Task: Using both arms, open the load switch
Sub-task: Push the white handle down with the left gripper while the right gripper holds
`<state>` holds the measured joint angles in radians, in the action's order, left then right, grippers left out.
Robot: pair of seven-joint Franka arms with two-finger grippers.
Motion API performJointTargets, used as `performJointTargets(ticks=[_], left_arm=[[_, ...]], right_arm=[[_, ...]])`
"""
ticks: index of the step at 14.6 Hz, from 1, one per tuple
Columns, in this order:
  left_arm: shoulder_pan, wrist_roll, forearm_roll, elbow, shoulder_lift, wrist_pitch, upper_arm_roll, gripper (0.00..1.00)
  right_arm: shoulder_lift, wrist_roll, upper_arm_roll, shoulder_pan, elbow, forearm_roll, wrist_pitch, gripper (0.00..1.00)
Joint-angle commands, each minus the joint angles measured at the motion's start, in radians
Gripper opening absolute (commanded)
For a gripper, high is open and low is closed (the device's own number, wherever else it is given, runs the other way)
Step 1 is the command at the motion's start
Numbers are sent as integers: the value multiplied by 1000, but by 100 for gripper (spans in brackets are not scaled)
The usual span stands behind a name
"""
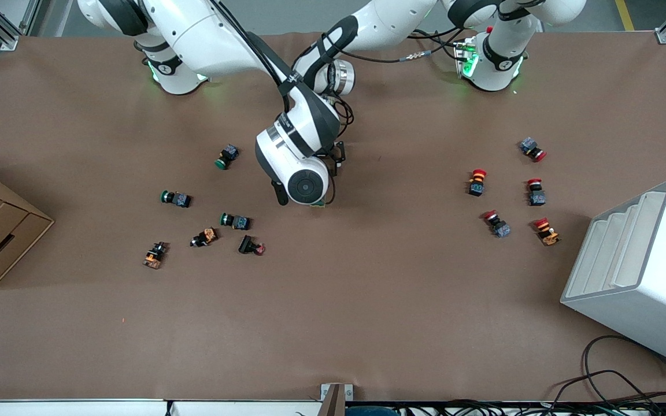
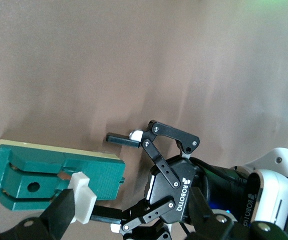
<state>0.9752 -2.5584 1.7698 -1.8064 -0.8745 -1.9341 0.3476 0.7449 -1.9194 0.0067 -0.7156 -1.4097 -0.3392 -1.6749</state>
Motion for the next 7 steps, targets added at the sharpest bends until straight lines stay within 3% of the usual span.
performJointTargets(ticks=[1,7], left_arm=[[8,-31,20,15,-29,4,-4,100],[8,-31,22,16,-29,4,-4,100]], right_arm=[[1,-1,-1,-5,-2,-20,14,100],[33,3,-2,-34,-12,-11,-3,100]])
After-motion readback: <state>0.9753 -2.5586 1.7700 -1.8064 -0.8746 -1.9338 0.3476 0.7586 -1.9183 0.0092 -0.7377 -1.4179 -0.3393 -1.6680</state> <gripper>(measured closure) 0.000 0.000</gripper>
